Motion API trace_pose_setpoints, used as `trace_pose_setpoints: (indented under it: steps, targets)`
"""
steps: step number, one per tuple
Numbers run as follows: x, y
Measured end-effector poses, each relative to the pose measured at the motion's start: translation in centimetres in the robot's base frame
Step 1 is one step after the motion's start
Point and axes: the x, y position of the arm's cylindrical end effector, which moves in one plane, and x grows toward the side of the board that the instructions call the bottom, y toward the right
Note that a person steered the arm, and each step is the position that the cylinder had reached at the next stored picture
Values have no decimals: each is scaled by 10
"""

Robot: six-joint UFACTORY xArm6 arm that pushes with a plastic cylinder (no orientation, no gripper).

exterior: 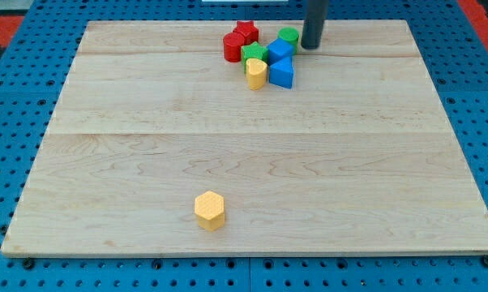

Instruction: Slide the blue triangle down a bit

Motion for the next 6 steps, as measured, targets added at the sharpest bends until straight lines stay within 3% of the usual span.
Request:
trace_pose_setpoints:
  steps: [1, 3, 4, 6]
  targets:
    - [17, -28]
    - [52, 0]
    - [99, -26]
    - [38, -35]
